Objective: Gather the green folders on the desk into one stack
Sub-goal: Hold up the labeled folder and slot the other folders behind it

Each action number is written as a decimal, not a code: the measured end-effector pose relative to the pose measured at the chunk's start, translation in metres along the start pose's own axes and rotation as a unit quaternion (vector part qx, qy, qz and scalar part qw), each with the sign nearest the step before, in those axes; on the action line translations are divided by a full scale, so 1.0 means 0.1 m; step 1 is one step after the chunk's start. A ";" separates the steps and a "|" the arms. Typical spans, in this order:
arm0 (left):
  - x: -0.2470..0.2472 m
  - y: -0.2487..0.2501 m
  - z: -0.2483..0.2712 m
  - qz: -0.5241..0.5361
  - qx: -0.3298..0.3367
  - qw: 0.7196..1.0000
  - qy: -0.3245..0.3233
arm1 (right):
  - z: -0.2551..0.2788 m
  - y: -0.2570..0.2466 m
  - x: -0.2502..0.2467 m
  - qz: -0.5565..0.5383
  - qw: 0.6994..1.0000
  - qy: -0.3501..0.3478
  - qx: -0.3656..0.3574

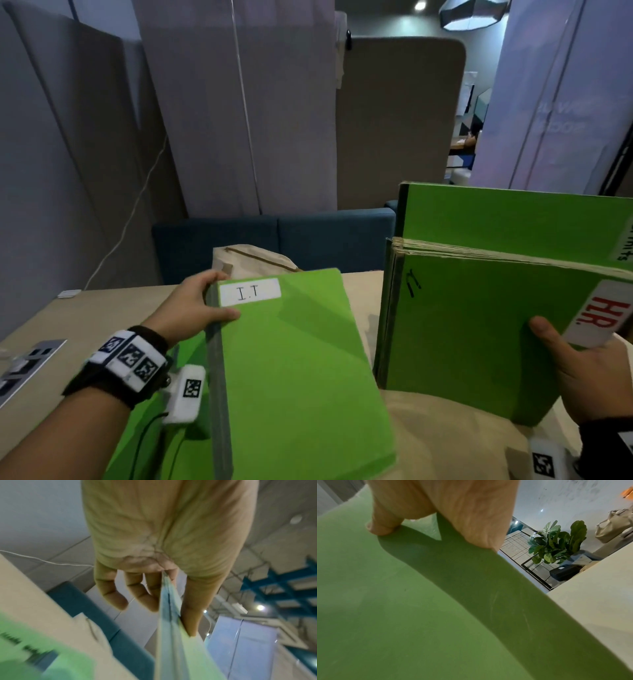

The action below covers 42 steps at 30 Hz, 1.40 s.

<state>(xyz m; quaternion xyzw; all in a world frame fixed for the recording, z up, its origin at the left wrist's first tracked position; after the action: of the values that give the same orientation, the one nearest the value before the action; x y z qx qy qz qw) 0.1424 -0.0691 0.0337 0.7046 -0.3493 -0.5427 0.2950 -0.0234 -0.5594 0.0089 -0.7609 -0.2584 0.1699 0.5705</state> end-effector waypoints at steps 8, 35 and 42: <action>-0.68 0.64 0.28 0.239 0.150 0.959 -0.017 | 0.09 -0.08 0.03 -0.020 1.000 -0.002 -0.009; 1.70 1.57 0.45 0.284 0.183 0.941 0.018 | 0.03 0.11 0.22 -0.107 0.989 -0.099 0.033; 1.83 1.55 0.47 0.318 0.080 0.944 -0.038 | 0.02 -0.17 0.11 -0.116 0.989 -0.090 -0.009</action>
<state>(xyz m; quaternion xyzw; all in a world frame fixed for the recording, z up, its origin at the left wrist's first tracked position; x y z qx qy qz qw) 0.1009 -0.3096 0.0433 0.5572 -0.6081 -0.4176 0.3812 -0.0186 -0.5478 0.0250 -0.7126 -0.3966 0.1685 0.5536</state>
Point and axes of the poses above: each hand's wrist, its own z-axis away from the middle knuckle, its own x-axis out of the palm, y = z × x, the point moved 1 cm from there along -z, towards the middle knuckle, and after that the axes turned 12 degrees about y, right-handed, at the moved point
